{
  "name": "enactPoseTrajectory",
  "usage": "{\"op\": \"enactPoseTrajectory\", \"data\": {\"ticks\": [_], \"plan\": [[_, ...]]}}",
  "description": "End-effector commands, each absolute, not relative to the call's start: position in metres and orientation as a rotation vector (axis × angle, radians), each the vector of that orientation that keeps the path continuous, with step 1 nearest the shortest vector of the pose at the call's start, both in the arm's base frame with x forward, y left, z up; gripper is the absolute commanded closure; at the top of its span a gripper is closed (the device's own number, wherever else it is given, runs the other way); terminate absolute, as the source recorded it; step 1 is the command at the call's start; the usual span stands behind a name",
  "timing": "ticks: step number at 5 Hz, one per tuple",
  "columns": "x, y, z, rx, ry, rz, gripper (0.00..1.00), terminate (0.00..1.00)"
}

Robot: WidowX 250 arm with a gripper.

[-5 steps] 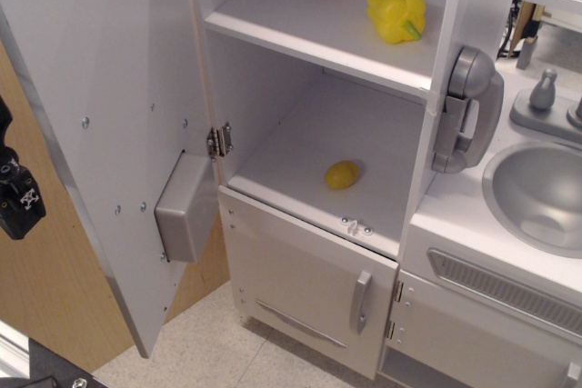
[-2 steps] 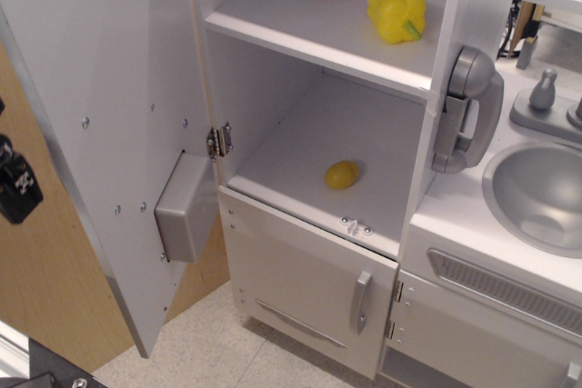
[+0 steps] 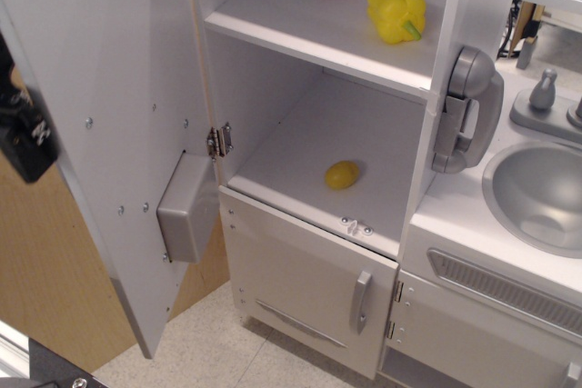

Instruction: Close fridge

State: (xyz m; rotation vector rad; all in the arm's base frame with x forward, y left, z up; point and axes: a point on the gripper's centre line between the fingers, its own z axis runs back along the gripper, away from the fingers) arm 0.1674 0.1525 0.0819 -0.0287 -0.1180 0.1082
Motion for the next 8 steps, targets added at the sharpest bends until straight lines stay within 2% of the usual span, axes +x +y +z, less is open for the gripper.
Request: {"op": "enactPoseTrajectory", "data": {"ticks": [1,3,5,8], "plan": [[0.187,0.134,0.097,-0.005,-0.143,0.117,0.00,0.00],[0.198,0.090,0.093,-0.029,-0.134,0.088,0.00,0.00],[0.237,0.079,0.102,-0.040,-0.206,0.153,0.00,0.00],[0.289,0.065,0.101,-0.040,-0.221,0.239,0.00,0.00]]}}
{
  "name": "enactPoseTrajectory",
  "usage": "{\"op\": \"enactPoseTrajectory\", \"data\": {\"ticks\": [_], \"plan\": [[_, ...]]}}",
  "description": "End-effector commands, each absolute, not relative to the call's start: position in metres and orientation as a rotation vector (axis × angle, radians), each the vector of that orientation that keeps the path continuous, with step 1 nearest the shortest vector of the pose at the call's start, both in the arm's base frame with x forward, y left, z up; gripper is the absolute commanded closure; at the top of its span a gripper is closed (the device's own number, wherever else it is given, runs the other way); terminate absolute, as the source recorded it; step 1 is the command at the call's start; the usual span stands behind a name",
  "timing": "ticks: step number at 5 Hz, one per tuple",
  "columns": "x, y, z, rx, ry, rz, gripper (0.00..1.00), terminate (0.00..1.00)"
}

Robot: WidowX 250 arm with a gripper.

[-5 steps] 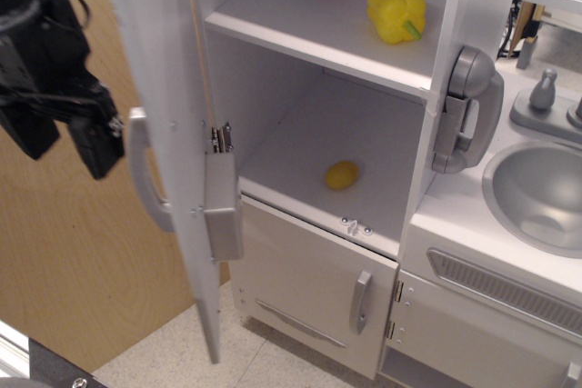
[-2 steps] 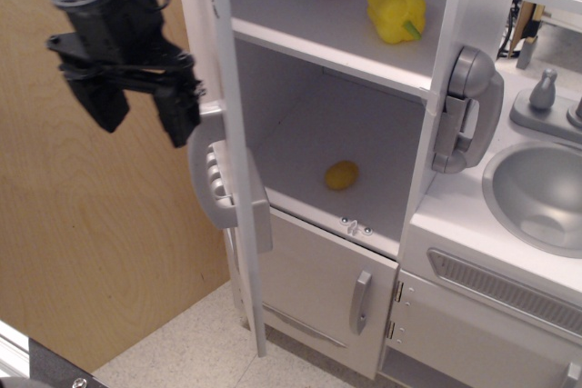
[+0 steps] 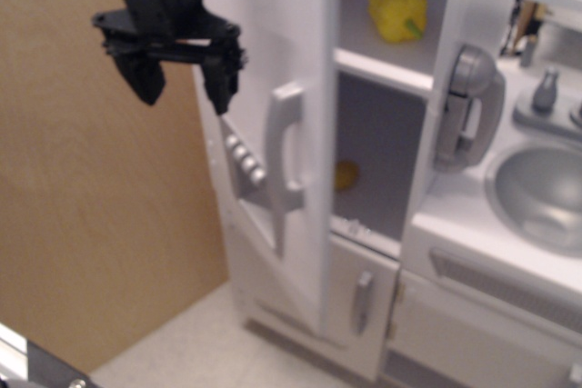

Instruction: Close fridge

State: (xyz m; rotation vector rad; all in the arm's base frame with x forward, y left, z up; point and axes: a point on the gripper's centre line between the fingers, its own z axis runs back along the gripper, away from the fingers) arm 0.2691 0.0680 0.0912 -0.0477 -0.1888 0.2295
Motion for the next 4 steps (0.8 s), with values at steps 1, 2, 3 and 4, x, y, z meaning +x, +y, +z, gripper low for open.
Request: {"op": "enactPoseTrajectory", "data": {"ticks": [1,2,3,4], "plan": [[0.306,0.059,0.099,-0.038,-0.214,0.276,0.00,0.00],[0.320,0.056,0.098,-0.034,-0.221,0.304,0.00,0.00],[0.335,0.052,0.096,-0.024,-0.239,0.332,0.00,0.00],[0.353,0.049,0.097,-0.012,-0.279,0.364,0.00,0.00]]}}
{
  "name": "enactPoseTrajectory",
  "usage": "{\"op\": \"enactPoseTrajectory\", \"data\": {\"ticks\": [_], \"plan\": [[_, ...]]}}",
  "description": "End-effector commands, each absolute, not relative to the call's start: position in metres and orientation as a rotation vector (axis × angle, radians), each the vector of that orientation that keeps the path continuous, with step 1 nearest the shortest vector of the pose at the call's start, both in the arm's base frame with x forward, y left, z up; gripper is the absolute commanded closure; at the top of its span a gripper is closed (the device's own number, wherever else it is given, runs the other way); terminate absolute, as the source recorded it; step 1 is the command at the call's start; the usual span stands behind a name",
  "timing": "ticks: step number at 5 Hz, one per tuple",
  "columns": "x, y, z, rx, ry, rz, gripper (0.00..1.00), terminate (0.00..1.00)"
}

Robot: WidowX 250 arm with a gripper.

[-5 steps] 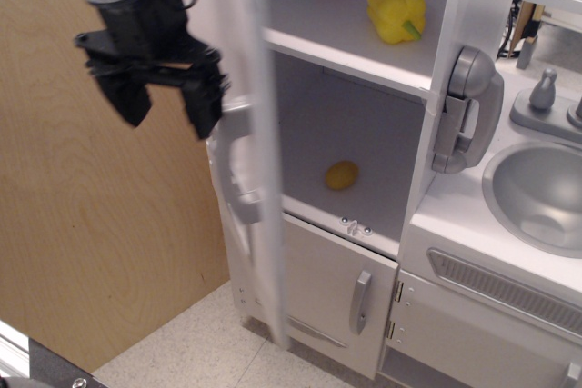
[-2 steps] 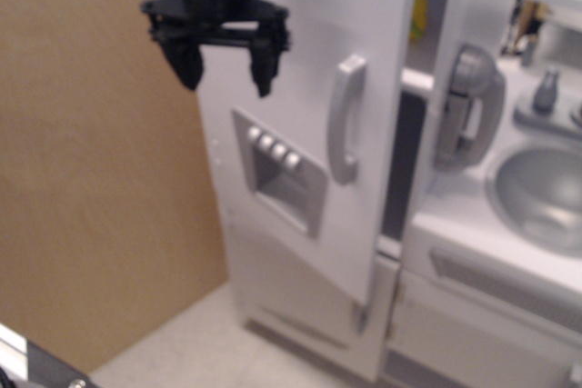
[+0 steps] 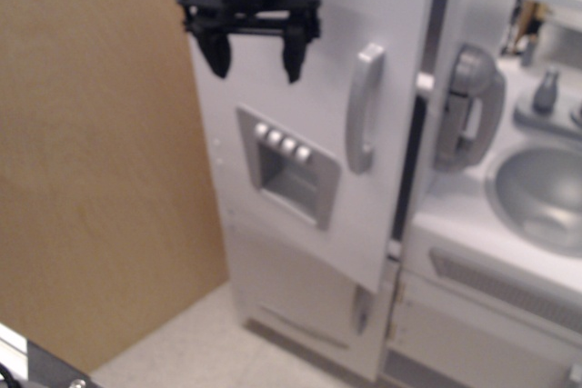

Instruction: Close fridge

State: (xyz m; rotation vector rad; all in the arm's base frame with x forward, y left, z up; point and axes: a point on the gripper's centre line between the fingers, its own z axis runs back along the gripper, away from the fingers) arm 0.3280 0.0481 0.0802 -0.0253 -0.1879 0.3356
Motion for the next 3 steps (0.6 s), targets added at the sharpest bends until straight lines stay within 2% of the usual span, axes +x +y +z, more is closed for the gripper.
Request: {"op": "enactPoseTrajectory", "data": {"ticks": [1,3], "plan": [[0.363,0.047,0.099,-0.006,-0.295,0.379,0.00,0.00],[0.375,0.044,0.104,-0.016,-0.319,0.387,0.00,0.00]]}}
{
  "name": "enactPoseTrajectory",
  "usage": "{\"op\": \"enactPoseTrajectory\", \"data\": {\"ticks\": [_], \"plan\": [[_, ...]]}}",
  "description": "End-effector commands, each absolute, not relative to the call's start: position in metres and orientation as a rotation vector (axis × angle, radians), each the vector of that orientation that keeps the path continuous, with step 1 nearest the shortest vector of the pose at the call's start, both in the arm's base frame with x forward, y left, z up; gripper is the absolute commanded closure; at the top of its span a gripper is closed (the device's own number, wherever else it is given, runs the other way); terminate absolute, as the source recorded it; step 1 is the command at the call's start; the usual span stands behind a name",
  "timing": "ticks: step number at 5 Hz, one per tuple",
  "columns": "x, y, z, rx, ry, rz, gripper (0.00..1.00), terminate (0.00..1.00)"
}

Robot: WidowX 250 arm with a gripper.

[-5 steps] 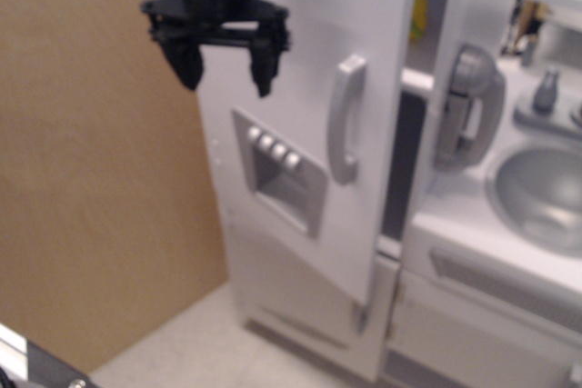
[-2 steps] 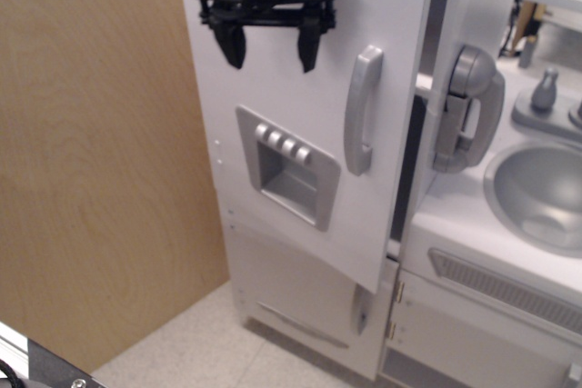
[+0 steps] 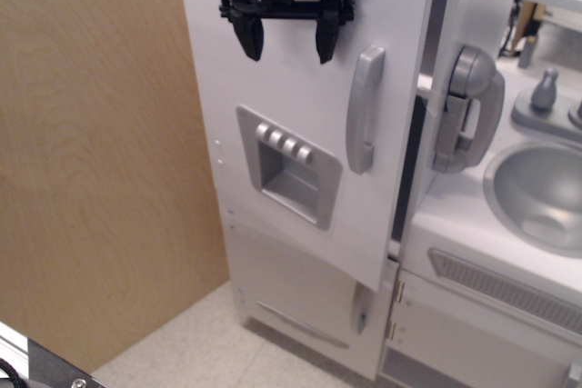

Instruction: Close fridge

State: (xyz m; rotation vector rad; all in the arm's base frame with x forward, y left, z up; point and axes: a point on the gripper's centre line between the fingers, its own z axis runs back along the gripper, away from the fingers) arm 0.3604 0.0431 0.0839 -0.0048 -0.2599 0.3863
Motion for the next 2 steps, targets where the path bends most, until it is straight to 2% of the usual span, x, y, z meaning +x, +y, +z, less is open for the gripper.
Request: {"op": "enactPoseTrajectory", "data": {"ticks": [1,2], "plan": [[0.3828,0.0445,0.1069,-0.022,-0.323,0.396,0.00,0.00],[0.3915,0.0461,0.1083,-0.025,-0.325,0.412,0.00,0.00]]}}
